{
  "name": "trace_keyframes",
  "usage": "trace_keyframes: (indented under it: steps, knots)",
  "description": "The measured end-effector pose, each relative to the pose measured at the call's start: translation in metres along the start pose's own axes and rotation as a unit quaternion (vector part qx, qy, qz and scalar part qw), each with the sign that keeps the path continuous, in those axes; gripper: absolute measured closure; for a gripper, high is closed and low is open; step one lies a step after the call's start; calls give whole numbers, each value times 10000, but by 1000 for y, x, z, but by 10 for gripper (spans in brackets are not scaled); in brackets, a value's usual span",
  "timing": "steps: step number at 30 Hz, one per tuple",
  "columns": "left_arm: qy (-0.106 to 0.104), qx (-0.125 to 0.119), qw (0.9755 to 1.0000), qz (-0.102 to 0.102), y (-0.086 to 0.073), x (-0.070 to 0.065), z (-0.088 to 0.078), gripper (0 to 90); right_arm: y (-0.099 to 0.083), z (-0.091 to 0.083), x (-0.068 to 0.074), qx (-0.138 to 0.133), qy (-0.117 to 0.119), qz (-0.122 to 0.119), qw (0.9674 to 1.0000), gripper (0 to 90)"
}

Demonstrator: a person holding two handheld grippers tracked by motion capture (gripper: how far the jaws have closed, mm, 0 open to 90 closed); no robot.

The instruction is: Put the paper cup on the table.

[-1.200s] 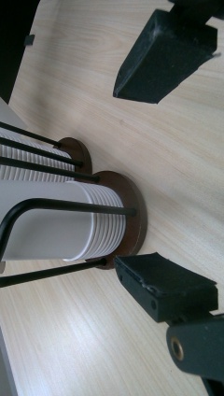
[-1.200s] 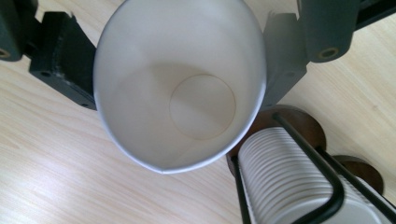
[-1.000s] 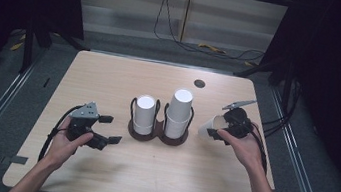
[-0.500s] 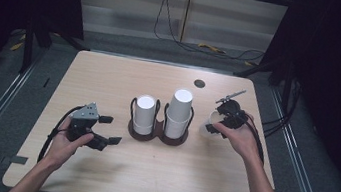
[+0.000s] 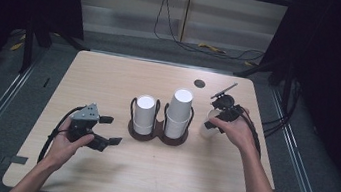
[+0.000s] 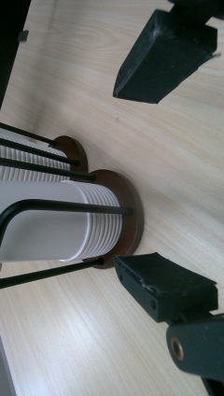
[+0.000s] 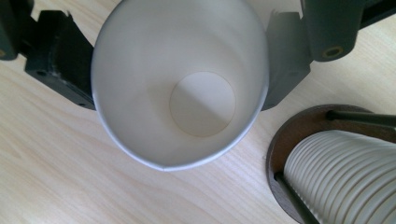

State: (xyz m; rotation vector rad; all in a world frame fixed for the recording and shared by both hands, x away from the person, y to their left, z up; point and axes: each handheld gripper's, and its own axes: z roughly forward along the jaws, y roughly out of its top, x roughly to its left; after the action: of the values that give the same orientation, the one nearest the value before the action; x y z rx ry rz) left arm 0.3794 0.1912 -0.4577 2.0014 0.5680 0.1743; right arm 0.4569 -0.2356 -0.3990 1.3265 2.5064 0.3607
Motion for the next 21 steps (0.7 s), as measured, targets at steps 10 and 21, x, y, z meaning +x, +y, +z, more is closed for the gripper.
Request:
trace_keyframes:
  steps: [10,21]
  knots:
    - [10,20,10000,12,0,1,0,159,11,15,3,299,-49,137,9994,192]
    - [46,90,9999,9,-2,3,0,159,9,23,0,147,-1,368,9992,171]
